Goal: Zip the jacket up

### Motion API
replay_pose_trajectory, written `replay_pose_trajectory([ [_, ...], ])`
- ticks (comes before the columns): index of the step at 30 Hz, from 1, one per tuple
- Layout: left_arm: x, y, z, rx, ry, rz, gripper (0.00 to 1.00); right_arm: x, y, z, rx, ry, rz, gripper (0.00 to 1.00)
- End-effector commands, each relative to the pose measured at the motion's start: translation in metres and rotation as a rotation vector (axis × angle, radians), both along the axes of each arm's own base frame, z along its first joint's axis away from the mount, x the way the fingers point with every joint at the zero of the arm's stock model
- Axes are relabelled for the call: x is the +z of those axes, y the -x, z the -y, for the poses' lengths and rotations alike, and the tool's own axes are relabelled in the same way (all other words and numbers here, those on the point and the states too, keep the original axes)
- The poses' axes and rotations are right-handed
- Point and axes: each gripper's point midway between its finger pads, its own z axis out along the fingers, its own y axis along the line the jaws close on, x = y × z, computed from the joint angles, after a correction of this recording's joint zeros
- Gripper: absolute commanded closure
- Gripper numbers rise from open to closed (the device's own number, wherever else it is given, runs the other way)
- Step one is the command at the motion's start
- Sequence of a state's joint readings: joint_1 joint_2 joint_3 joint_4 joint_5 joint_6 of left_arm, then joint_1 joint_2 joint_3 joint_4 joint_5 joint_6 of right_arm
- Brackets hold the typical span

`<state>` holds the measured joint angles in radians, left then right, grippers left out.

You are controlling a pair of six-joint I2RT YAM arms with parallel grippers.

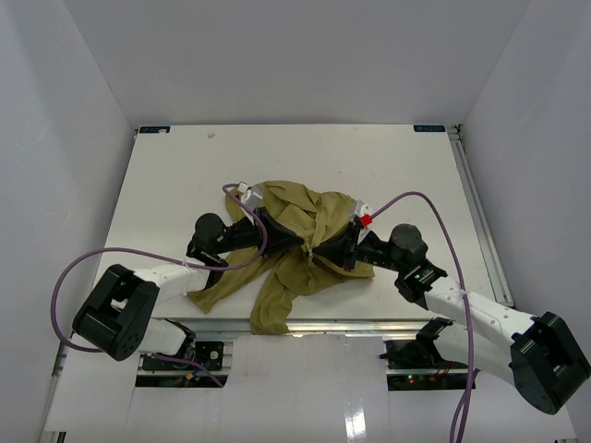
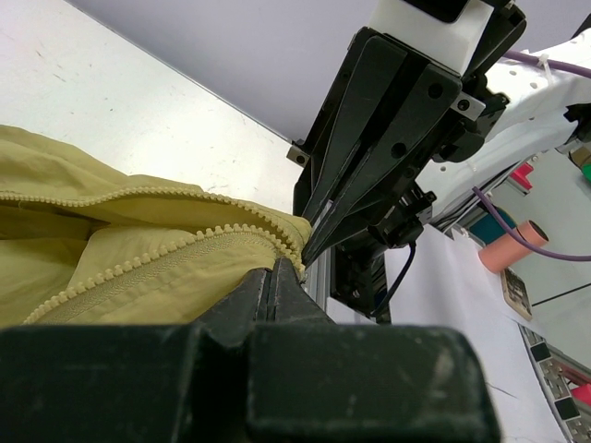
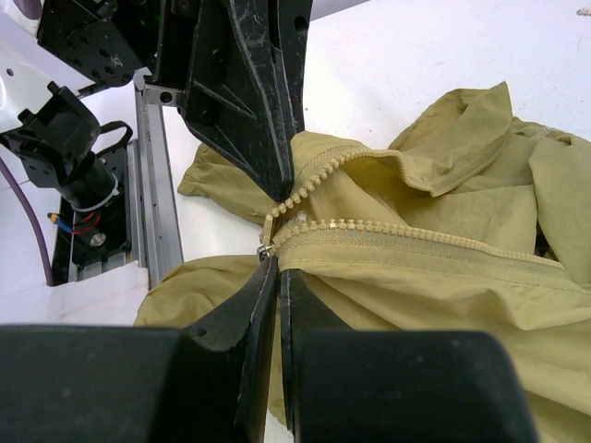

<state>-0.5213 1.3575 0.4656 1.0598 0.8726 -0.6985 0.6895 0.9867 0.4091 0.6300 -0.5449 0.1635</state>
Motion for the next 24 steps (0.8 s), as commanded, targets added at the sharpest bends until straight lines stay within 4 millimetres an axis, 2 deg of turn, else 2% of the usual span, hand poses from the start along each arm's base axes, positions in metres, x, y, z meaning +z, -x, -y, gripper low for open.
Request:
replay_pose_trajectory([
  [1, 0.007, 0.002, 0.001, 0.006, -0.001, 0.048, 1.0, 0.017, -0.004, -0.004, -0.002, -0.026, 0.046, 0.92],
  [9, 0.005, 0.003, 0.005, 0.004, -0.021, 0.063, 1.0, 0.015, -0.005, -0.004, -0.004, -0.024, 0.036, 0.92],
  [17, 0.006, 0.002, 0.003, 0.028, -0.029, 0.074, 1.0, 0.003, -0.011, -0.003, -0.038, 0.008, 0.006, 0.92],
  [24, 0.006, 0.002, 0.004, 0.022, -0.031, 0.075, 0.98, 0.004, -0.011, -0.002, -0.041, 0.006, 0.009, 0.92],
])
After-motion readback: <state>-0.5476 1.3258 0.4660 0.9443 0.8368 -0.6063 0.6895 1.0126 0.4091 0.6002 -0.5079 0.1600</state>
